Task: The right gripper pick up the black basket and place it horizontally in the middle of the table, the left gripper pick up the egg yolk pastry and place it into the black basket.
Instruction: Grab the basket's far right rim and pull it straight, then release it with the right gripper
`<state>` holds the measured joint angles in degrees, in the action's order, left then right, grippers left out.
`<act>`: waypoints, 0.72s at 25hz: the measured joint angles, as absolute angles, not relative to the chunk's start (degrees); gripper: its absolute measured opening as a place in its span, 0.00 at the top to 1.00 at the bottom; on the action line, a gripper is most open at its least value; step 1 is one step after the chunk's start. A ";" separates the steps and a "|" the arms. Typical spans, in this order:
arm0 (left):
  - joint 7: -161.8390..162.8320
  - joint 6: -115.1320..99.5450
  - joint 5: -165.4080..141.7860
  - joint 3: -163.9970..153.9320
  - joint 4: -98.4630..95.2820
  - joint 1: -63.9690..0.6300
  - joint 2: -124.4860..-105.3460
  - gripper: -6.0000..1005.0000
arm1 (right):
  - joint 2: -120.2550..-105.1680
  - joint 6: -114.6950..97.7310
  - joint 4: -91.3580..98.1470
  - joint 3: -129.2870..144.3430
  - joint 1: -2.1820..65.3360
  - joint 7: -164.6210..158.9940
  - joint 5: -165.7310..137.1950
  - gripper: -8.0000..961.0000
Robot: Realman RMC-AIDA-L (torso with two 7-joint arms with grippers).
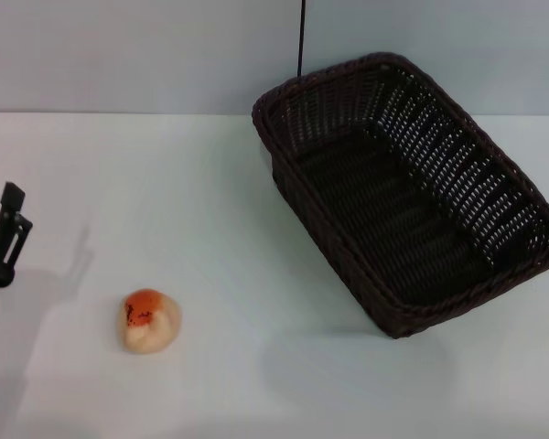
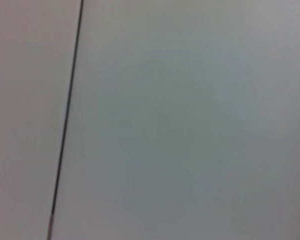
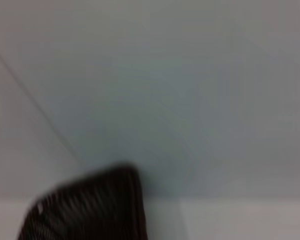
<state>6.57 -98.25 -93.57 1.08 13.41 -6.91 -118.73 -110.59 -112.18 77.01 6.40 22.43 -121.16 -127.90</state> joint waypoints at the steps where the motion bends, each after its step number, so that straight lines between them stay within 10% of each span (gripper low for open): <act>1: 6.58 -98.23 -93.58 0.58 13.29 -6.78 -118.71 0.19 | -109.52 -114.11 78.12 6.84 25.35 -123.52 -132.86 0.28; 9: 6.60 -98.33 -93.59 -0.28 12.84 -5.54 -118.55 0.19 | -106.90 -114.34 72.83 19.62 36.87 -132.49 -148.80 0.28; 18: 6.60 -100.05 -93.53 -0.29 12.91 -3.74 -118.47 0.19 | -111.19 -96.52 60.84 30.61 41.19 -132.88 -148.16 0.28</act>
